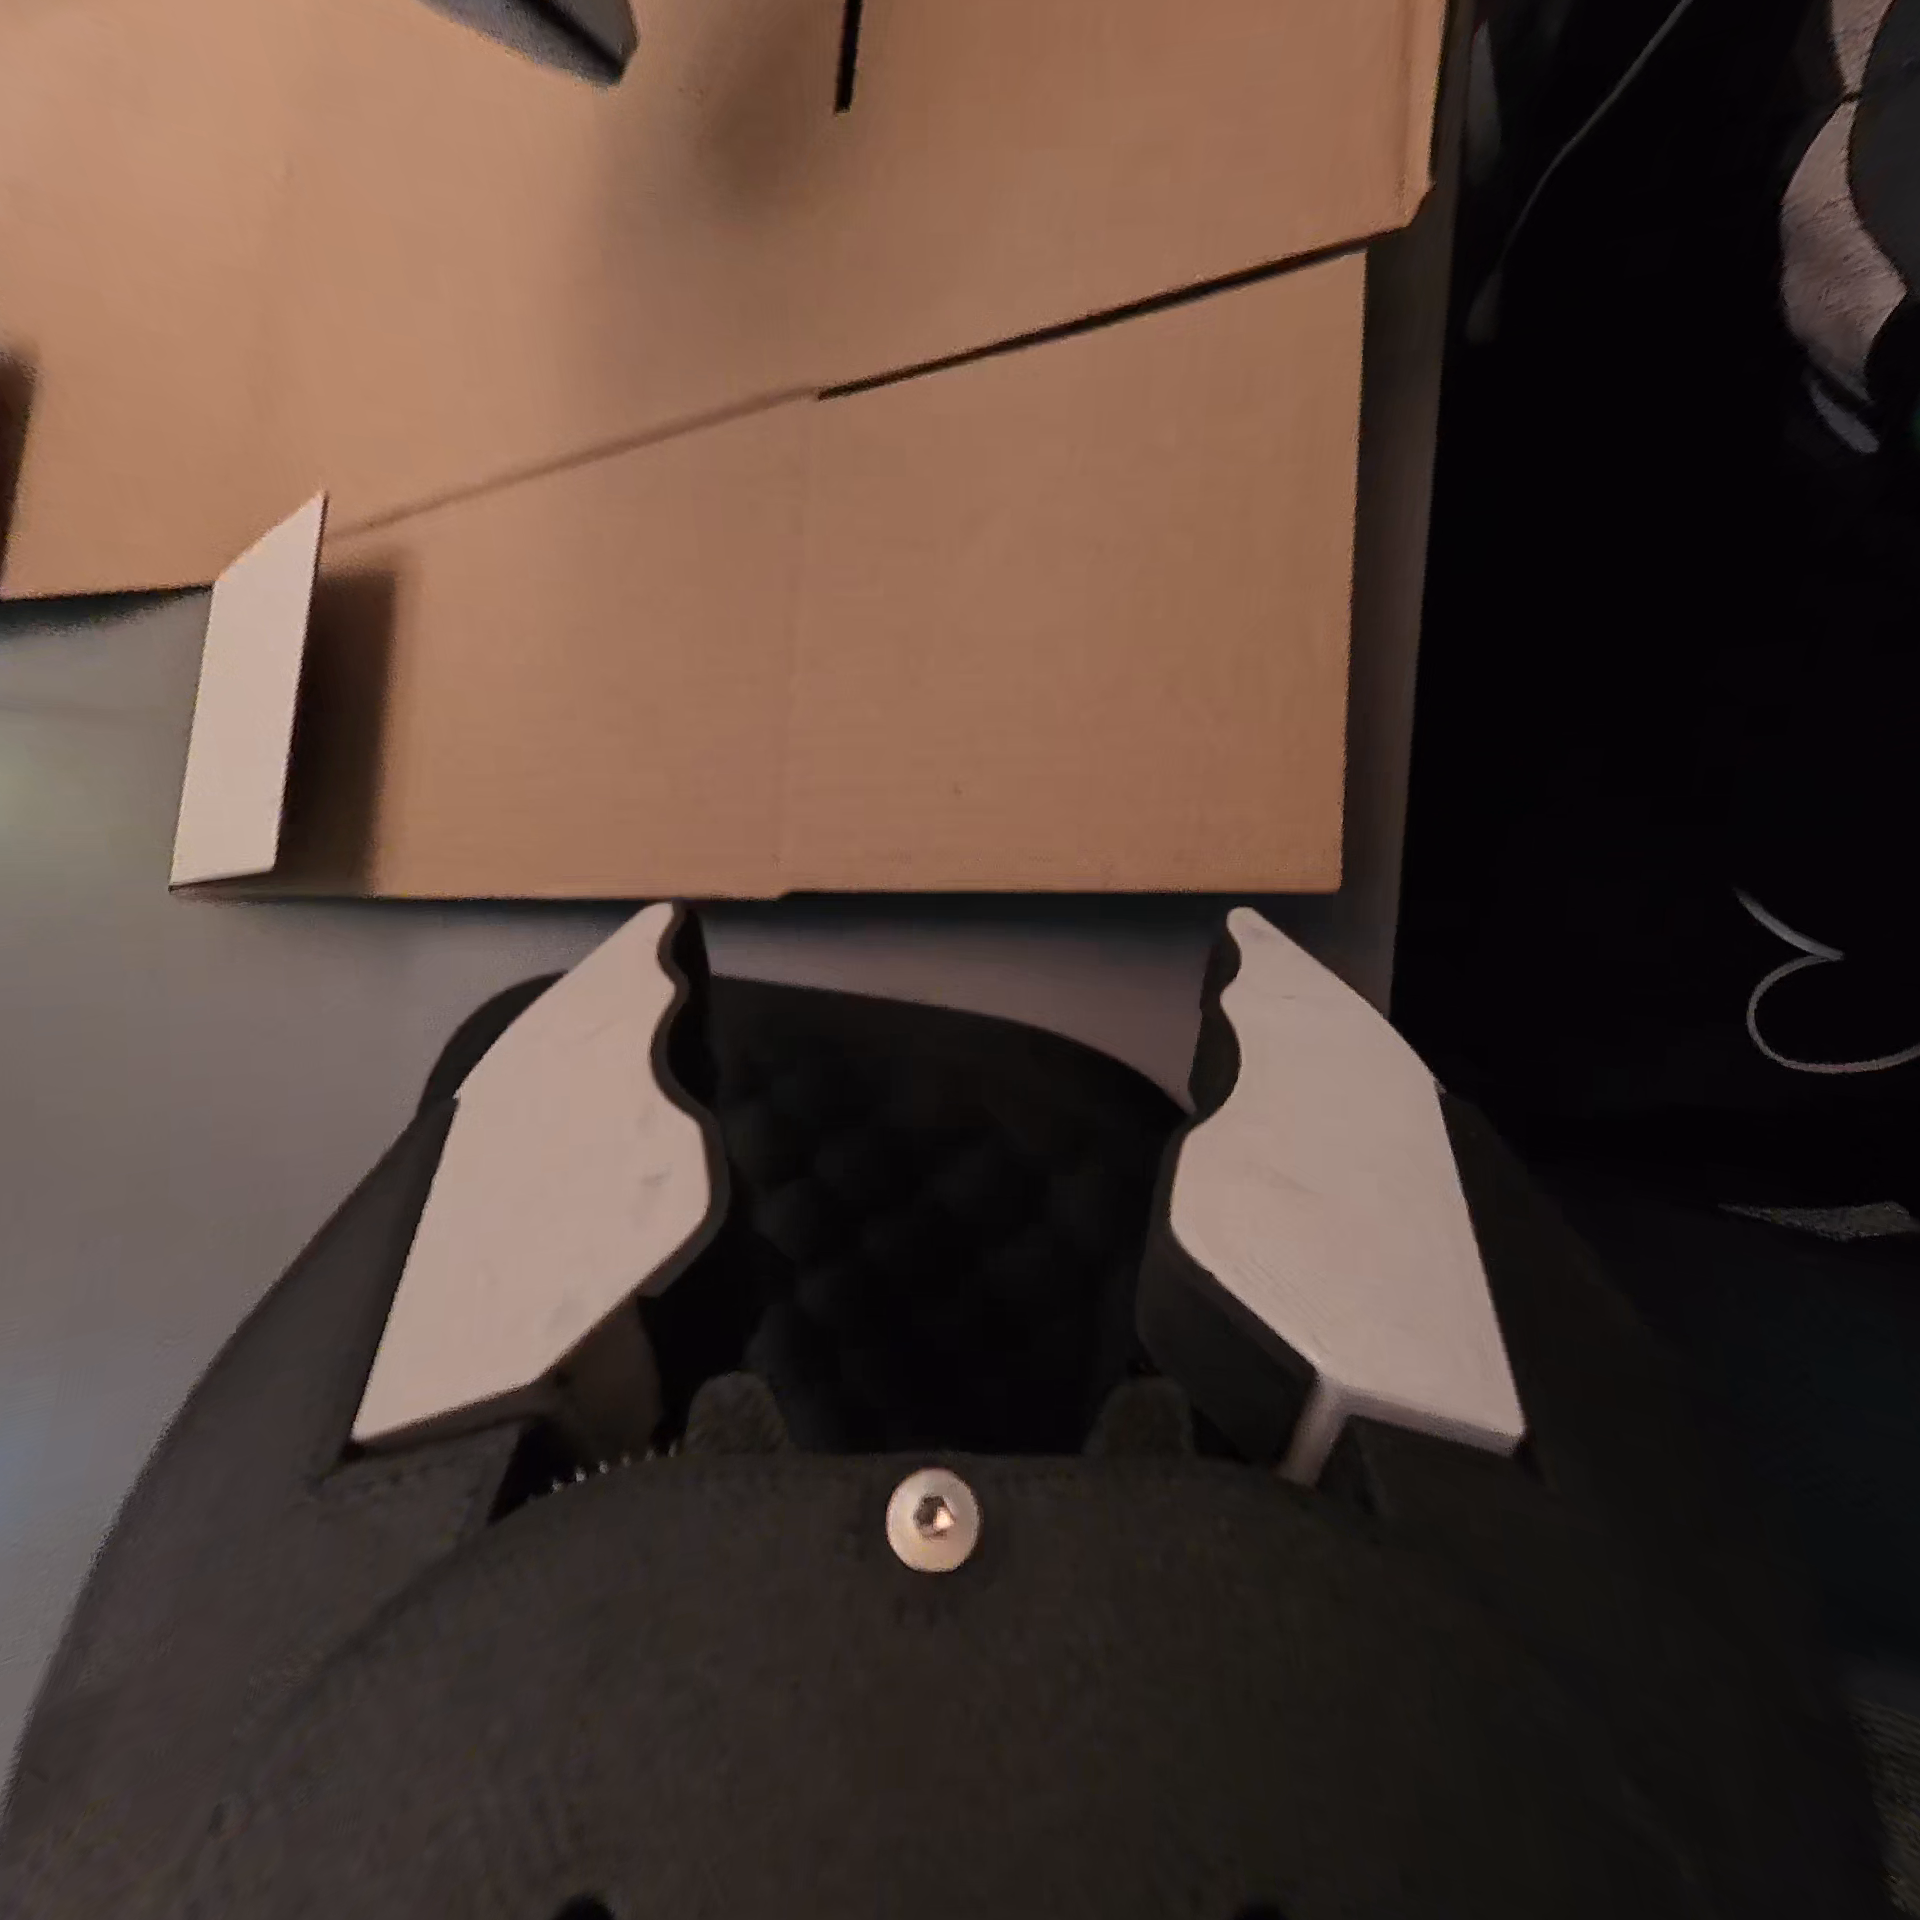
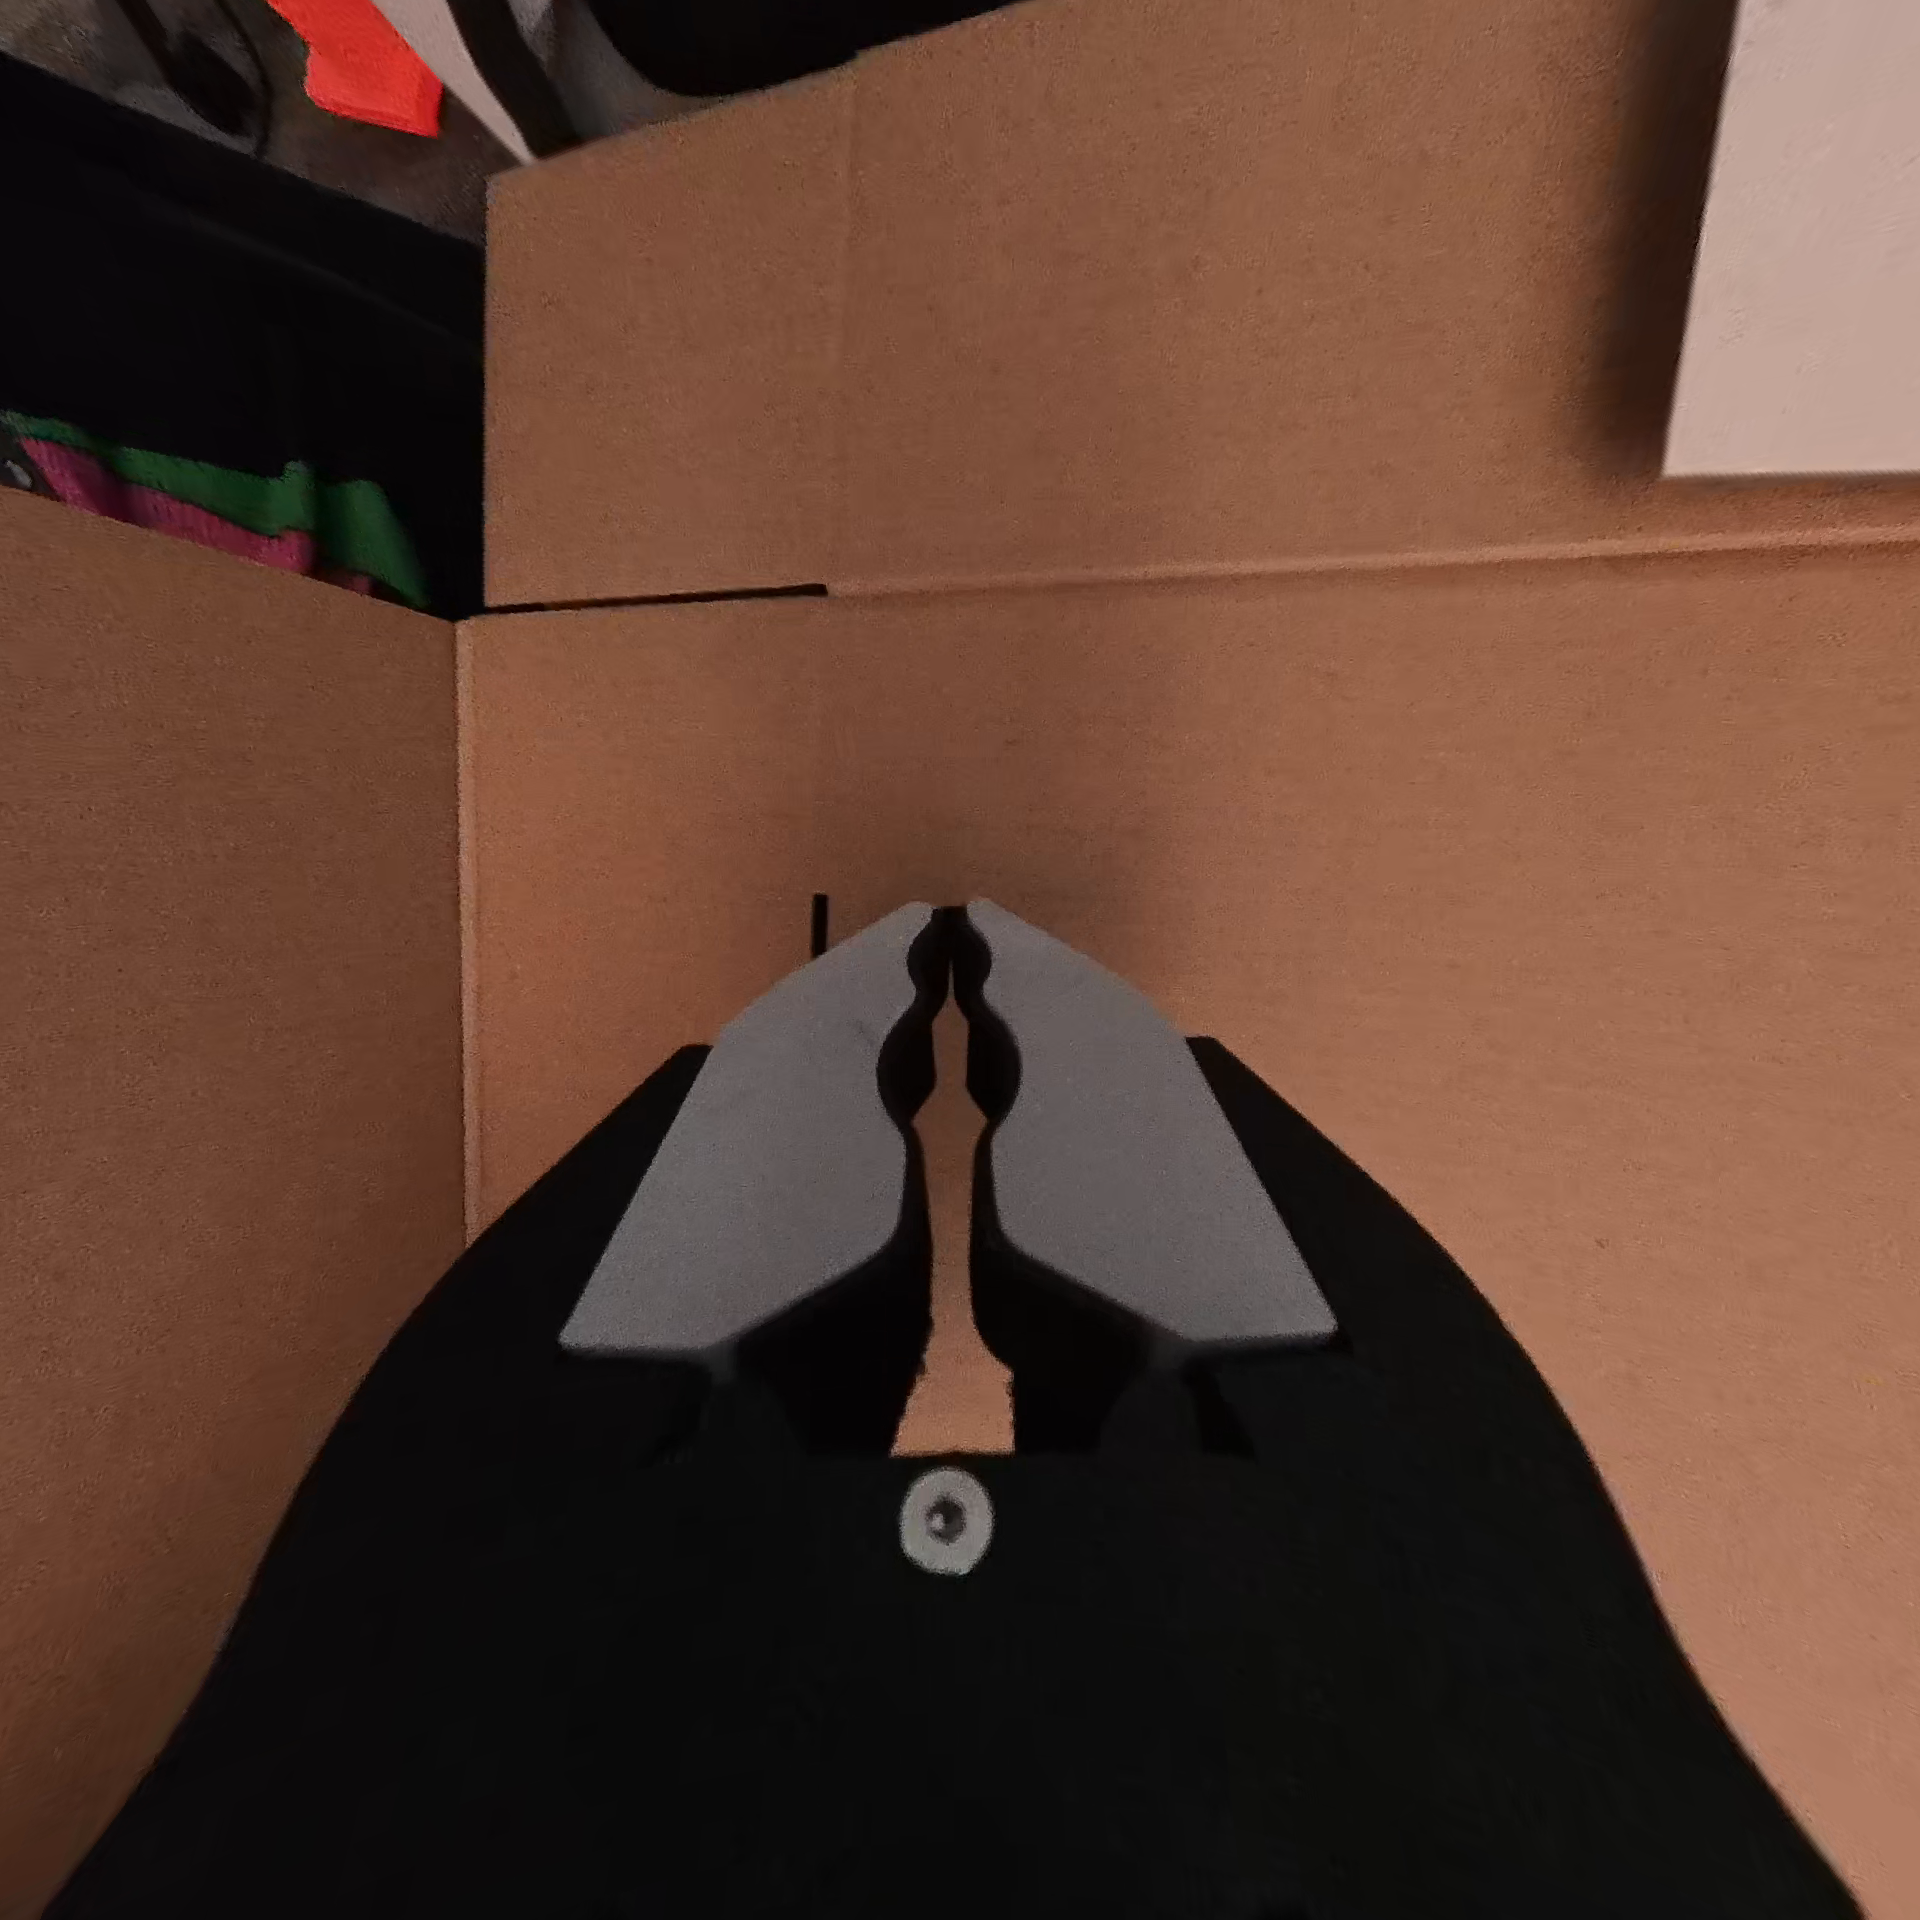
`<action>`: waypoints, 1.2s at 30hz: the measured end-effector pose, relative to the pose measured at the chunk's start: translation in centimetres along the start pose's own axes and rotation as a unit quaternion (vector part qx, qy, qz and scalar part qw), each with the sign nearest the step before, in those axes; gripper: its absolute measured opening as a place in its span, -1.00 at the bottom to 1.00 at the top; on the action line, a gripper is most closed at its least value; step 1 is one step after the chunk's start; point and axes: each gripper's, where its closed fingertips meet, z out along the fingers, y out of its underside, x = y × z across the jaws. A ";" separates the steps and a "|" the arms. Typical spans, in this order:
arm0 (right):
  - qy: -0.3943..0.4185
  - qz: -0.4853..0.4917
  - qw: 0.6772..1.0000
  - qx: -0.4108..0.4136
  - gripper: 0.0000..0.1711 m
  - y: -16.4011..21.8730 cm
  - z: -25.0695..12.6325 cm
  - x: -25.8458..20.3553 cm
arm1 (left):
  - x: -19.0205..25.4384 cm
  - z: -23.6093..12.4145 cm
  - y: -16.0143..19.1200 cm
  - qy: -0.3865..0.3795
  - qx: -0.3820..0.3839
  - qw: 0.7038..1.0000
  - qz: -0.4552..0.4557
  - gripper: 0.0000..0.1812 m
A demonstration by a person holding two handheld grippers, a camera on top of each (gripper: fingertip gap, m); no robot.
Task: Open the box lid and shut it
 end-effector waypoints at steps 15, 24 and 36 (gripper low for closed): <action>-0.036 0.019 0.999 0.034 -1.00 -0.5 1.4 -0.1 | -2.4 -1.4 -5.5 -0.050 0.175 0.981 0.067 -0.34; -0.064 0.035 0.997 0.009 -1.00 0.1 2.9 -0.3 | -1.5 1.4 -5.3 -0.030 0.146 0.966 0.209 -0.64; -0.104 0.037 0.993 0.041 -1.00 -1.9 2.6 -0.6 | -3.9 0.2 -6.1 0.055 0.197 0.972 -0.119 -0.84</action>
